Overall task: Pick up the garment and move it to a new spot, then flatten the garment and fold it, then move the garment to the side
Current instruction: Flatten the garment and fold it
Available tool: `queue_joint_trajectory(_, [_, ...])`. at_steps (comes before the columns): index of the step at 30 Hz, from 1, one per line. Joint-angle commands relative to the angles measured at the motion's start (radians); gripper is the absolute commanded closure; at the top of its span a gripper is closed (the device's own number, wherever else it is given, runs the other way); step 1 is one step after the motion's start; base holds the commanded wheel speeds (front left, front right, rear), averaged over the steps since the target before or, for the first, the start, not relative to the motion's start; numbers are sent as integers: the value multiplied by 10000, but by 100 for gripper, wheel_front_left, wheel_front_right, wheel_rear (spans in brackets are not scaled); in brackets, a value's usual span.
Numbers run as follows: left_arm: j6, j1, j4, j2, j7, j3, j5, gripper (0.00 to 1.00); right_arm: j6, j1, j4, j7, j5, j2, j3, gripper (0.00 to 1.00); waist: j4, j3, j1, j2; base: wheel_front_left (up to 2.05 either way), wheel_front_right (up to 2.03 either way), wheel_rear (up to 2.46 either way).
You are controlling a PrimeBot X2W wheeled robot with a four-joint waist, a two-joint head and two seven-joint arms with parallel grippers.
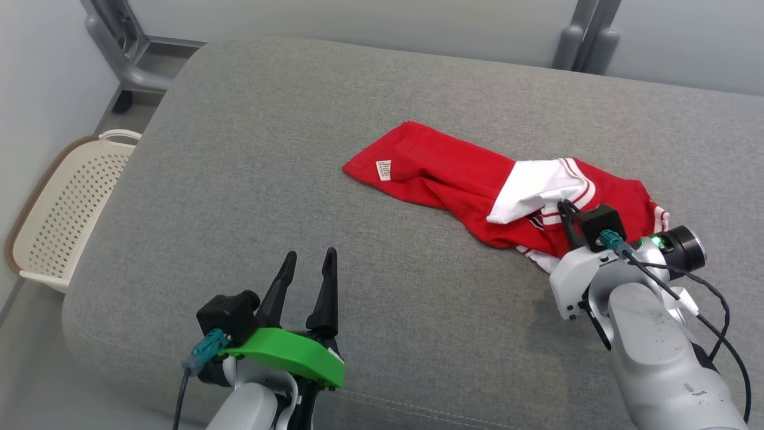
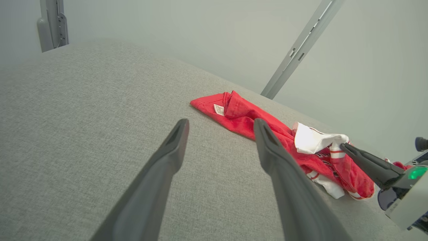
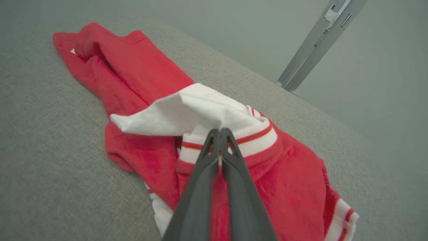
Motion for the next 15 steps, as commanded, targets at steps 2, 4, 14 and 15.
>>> queue_joint_trajectory(2, [60, 146, -48, 55, -30, 71, 90, 0, -14, 66, -282, -74, -330, -51, -11, 100, -283, -48, 0, 0, 0, 0, 0])
queue_joint_trajectory(4, [71, 179, -80, 63, -29, 76, 113, 0, -14, 145, -590, -100, -671, -49, 20, 100, -463, -62, 0, 0, 0, 0, 0])
queue_joint_trajectory(14, [133, 363, -217, 120, -29, 192, 195, 0, -14, 1416, -2309, -118, -696, -858, 2465, 100, -1357, -123, 0, 0, 0, 0, 0])
queue_joint_trajectory(15, [143, 369, -239, 128, -29, 220, 207, 0, -14, 1610, -2539, -118, -515, -1018, 2770, 100, -1466, -124, 0, 0, 0, 0, 0])
